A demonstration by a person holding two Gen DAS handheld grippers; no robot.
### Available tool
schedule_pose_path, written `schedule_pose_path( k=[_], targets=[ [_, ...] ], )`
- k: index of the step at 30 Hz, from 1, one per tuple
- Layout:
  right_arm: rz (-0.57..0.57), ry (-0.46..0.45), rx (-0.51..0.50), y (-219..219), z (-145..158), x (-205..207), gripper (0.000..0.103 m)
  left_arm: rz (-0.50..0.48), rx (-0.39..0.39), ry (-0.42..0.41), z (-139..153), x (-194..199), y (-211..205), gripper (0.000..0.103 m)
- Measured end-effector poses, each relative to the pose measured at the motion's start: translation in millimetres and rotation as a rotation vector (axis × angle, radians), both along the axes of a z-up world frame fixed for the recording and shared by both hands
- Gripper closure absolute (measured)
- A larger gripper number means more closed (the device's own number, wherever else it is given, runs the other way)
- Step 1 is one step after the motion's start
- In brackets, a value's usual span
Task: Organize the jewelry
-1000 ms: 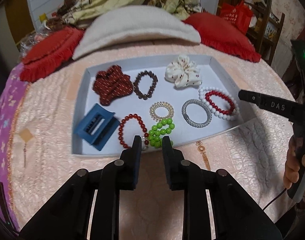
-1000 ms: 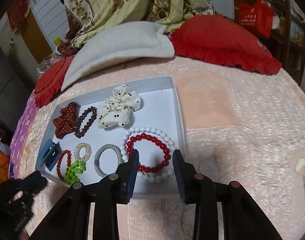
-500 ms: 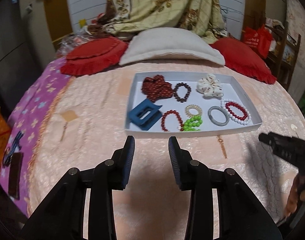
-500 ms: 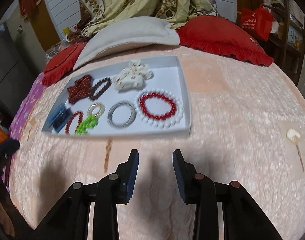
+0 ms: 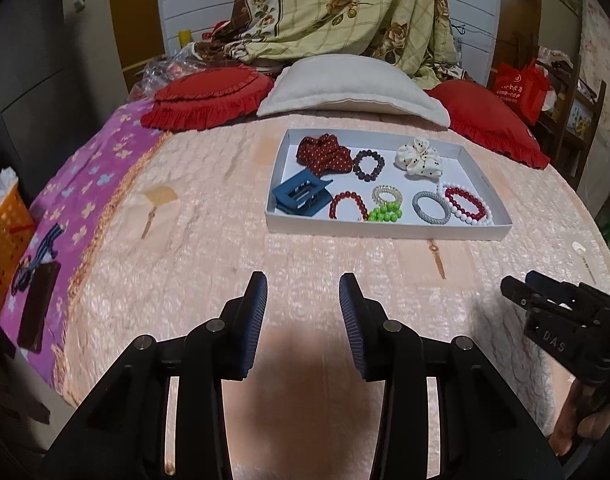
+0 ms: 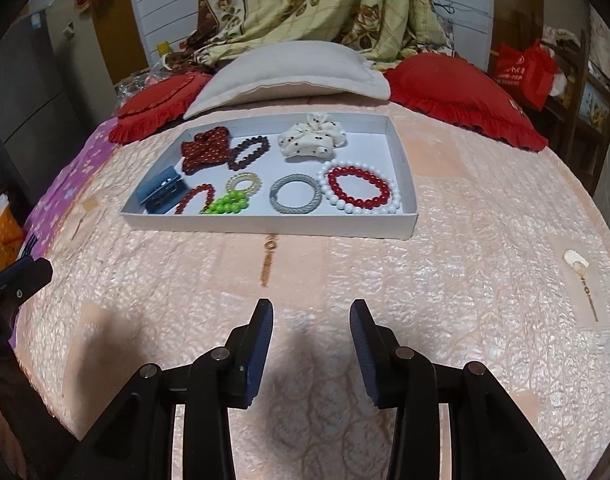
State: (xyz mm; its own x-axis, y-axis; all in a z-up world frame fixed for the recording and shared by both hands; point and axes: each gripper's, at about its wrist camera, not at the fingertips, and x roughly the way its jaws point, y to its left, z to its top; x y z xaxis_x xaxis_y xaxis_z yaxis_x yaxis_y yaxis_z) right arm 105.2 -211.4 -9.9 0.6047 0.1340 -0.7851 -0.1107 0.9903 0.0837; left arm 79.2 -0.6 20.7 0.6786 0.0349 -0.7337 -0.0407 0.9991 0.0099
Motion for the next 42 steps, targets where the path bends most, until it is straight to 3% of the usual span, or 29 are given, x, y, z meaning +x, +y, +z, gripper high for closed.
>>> schedule_pose_path(
  k=[4,10,14,19,33,42],
  targets=[
    [0.013,-0.014,-0.040,10,0,2,0.064,0.011,0.012,0.006,-1,-5,0,0.066],
    [0.009,-0.076,-0.078,22,16,43,0.064,0.036,0.009,0.020,-5,-5,7,0.065],
    [0.015,-0.020,-0.100,43,3,91,0.063,0.049,-0.001,0.041,-11,-1,14,0.065],
    [0.028,0.061,-0.097,65,-22,122,0.064,0.081,-0.002,0.055,-18,3,28,0.065],
    [0.084,0.040,-0.110,59,-21,118,0.063,0.119,-0.055,0.079,-31,13,53,0.065],
    [0.062,-0.011,-0.170,46,-10,100,0.063,0.157,0.020,-0.059,-4,-8,47,0.064]
  ],
)
